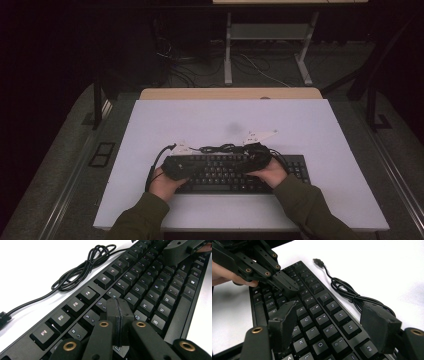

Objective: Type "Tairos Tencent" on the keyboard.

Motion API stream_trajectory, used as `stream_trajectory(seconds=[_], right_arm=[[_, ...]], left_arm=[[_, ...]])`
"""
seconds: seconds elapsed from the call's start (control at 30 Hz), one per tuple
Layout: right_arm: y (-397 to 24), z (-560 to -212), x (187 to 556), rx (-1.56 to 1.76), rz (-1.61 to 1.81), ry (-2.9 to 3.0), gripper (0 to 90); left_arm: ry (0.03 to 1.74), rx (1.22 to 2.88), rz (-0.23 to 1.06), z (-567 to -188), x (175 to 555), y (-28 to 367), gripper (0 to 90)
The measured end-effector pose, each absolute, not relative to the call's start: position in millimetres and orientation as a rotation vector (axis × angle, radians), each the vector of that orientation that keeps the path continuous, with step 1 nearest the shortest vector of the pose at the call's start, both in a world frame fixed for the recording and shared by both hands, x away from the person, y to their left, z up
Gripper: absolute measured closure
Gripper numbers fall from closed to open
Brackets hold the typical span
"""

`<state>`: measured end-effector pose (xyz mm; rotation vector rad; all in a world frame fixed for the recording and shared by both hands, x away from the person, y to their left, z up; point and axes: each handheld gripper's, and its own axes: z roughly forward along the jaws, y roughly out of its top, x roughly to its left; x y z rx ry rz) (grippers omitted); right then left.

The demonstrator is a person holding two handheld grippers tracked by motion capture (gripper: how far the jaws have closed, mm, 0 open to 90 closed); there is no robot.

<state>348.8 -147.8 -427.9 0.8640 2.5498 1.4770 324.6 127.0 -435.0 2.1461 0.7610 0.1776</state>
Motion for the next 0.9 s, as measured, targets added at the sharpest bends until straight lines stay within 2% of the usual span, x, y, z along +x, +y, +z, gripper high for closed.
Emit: stream_trajectory(seconds=[0.9], right_arm=[[-148.6,-426.8,349.2,0.86,1.485,2.538,28.9]], left_arm=[[0.761,2.142,0.177,-434.2,323.5,126.3,89.1]])
